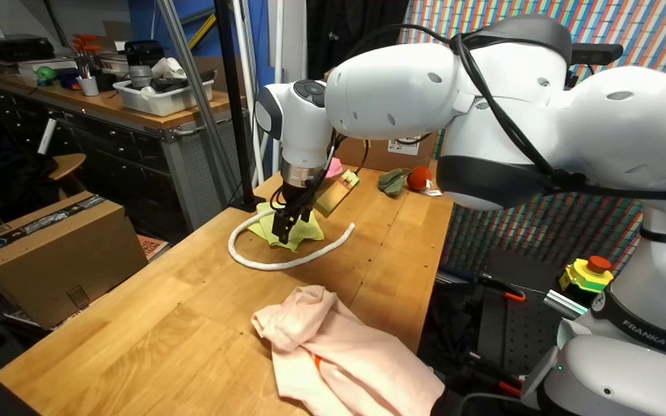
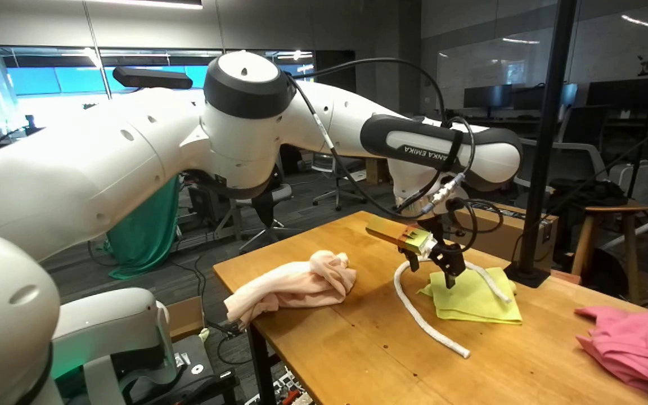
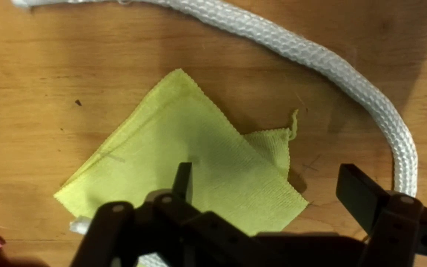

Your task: Spread the cloths and the objects across the table

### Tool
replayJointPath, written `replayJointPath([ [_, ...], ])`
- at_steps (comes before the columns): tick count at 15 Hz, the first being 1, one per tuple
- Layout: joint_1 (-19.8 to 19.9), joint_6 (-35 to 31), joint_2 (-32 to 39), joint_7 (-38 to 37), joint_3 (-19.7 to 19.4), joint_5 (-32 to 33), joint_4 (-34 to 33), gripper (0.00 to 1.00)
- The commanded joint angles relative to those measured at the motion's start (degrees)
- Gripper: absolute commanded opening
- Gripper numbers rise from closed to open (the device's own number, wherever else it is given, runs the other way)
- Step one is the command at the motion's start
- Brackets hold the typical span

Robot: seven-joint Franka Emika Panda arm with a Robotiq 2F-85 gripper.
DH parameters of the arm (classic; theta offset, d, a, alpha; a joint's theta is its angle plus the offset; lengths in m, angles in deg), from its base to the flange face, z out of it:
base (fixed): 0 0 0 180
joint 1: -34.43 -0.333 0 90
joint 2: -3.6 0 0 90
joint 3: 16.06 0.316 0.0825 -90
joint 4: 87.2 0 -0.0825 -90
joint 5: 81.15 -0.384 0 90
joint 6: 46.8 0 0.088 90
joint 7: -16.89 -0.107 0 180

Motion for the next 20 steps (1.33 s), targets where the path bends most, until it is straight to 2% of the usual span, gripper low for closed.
replayJointPath([
  [1,3.4,-2.6,1.8,-2.6,2.0,1.3,-6.1,1.0],
  [20,6.0,-2.6,5.8,-2.7,0.8,0.2,-9.2,1.0],
])
